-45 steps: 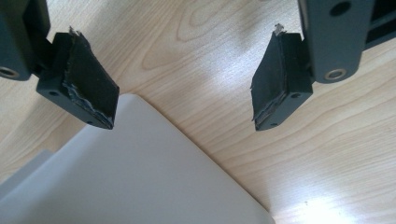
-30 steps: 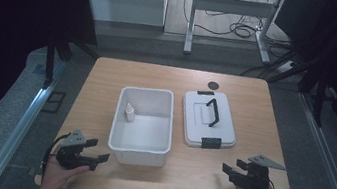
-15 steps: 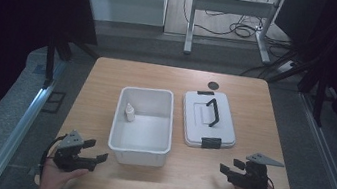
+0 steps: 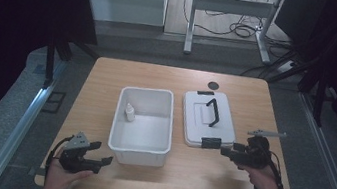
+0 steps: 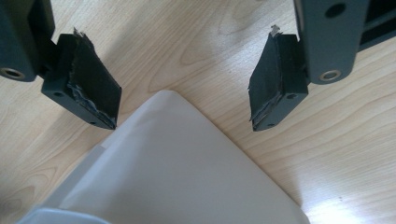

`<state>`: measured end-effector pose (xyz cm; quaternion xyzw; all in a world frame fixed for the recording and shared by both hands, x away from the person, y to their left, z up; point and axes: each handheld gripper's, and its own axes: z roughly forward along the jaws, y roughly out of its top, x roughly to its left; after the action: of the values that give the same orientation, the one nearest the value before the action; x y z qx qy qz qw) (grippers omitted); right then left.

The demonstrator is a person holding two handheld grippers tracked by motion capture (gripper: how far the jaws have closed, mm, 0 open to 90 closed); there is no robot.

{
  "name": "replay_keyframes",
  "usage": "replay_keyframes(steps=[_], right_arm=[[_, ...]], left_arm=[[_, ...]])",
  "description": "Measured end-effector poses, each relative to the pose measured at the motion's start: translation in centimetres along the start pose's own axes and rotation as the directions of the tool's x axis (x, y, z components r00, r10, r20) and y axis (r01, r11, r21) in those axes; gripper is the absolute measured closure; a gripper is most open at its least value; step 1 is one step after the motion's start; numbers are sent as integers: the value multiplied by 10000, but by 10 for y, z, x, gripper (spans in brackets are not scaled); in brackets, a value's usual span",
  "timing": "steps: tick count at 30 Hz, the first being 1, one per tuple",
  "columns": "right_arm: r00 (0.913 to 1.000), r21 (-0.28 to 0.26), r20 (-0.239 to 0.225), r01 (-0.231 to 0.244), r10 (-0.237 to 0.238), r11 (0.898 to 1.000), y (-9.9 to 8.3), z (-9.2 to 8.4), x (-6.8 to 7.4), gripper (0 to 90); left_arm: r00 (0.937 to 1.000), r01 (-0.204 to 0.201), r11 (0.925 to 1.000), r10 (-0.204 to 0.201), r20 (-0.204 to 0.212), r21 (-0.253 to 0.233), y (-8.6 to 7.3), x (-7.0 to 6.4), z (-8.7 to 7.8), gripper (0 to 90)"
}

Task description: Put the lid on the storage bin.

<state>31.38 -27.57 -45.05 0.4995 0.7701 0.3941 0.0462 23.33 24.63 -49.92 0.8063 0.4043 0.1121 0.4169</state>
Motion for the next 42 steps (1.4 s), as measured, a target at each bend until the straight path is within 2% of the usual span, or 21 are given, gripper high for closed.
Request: replay_keyframes(steps=[1,2,3,5,6,7,8,9,14,15,16,21,24,30,34,37,42], right_arm=[[10000,0,0,0,0,10000,0,0,0,352],[9999,153,-101,-99,101,9998,13,-2,-4,351],[9999,153,-101,-99,101,9998,13,-2,-4,351],[9999,338,-136,-86,91,9994,27,-4,-9,350],[9999,338,-136,-86,91,9994,27,-4,-9,350],[9997,390,-206,-92,100,9992,32,-4,-11,351],[9986,544,-489,-167,193,9984,42,-3,-16,352],[9986,617,-487,-185,216,9979,46,-2,-17,353],[9969,867,-688,-314,375,9957,70,1,-23,365],[9969,867,-688,-314,375,9957,70,1,-23,365],[9965,965,-729,-334,405,9948,79,3,-22,368],[9967,1055,-701,-337,413,9939,96,10,-21,374],[9981,1355,-501,-277,348,9904,108,18,-19,382],[9982,1297,-504,-250,317,9912,124,22,-16,386],[9993,1373,-259,-243,282,9902,141,28,-11,389],[9992,1427,-205,-311,344,9893,147,31,-11,393],[9987,1837,-87,-481,506,9818,163,46,-15,445]], left_arm=[[10000,0,10000,0,0,0,0,0,0,254],[10000,-4,10000,4,13,16,0,0,0,253],[10000,12,10000,-12,7,26,0,0,1,253],[10000,22,10000,-22,-22,68,-1,1,1,253],[10000,22,10000,-22,-22,68,-1,1,1,253],[10000,15,10000,-15,-23,93,-1,1,1,253],[10000,-10,9999,10,-8,110,-1,0,2,253],[10000,-15,9999,15,-1,124,-1,0,2,253],[10000,-40,9998,40,50,173,-1,0,3,253],[10000,-40,9998,40,50,173,-1,0,3,253],[10000,-27,9998,26,54,187,-1,1,3,253],[10000,-13,9998,11,59,218,-2,2,3,254],[10000,-40,9996,38,84,275,-3,2,4,254],[9999,-41,9997,39,101,235,-3,3,2,254],[9999,-65,9996,62,112,272,-3,3,4,254],[9999,-94,9994,92,70,341,-3,3,5,254],[9999,-119,9994,116,113,324,-3,3,5,254]])
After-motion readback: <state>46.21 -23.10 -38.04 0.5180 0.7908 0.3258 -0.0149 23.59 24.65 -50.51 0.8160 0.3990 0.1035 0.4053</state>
